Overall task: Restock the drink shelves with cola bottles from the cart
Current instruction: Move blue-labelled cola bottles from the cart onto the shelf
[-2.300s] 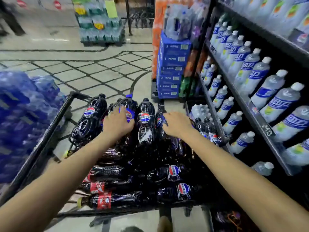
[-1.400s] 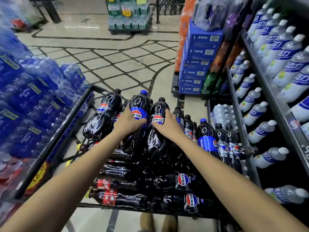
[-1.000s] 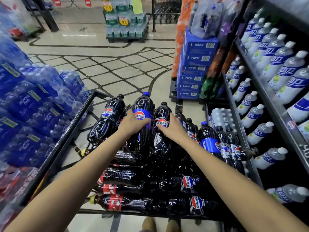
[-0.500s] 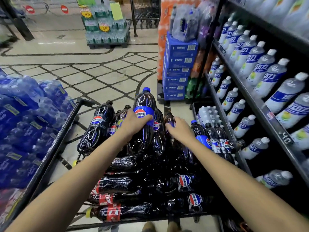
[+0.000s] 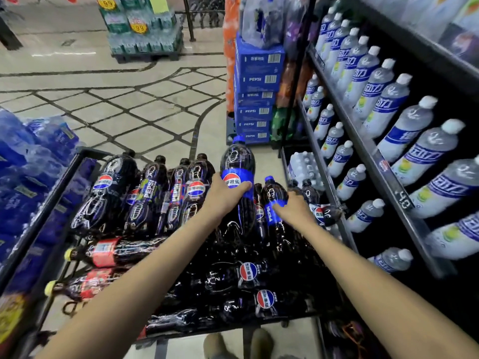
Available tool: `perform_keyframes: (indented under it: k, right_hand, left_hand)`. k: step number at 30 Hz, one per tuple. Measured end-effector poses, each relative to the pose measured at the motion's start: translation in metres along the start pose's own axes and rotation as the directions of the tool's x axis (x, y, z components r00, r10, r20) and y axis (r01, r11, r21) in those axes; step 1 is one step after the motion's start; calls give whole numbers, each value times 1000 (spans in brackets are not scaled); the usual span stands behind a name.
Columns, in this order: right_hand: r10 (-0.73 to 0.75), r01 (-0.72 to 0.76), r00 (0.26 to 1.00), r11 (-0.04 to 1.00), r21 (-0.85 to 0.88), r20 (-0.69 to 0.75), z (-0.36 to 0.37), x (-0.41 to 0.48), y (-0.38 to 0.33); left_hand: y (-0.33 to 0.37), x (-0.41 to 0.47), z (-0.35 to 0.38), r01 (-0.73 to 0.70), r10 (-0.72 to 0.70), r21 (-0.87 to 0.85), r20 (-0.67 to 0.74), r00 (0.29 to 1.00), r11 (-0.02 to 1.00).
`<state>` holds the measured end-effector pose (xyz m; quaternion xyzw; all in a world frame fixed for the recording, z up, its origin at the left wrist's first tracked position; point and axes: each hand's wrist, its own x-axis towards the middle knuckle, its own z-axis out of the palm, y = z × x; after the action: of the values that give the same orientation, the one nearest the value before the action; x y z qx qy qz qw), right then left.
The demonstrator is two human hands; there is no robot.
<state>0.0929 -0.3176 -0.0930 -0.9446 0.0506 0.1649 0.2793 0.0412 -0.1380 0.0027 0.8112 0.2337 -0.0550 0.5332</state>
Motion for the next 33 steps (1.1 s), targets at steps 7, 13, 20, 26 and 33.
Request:
perform_keyframes:
  k: [7,13,20,26,33]
  right_hand:
    - [24,-27,997,999,39,74,26,13,26]
    - [76,-75,997,997,-25,24,42,17,21]
    - [124,-124,991,992,18,-39,46,16,16]
    - [119,-117,992,992,40,-47,45,17,17]
    - [92,-86,994,992,96,-65,44,14,20]
  left_hand:
    - [-14,0,31,50,-50,12,-16,999,999]
    - [-27,0,35,76,-75,30,-37,996,997]
    - [-28,-2,34,67,-66,8,-55,996,998]
    - [-31,-1,34,58,-57,20,-49,997,998]
    - [-35,3,33,54,-53,20,-36,998,998]
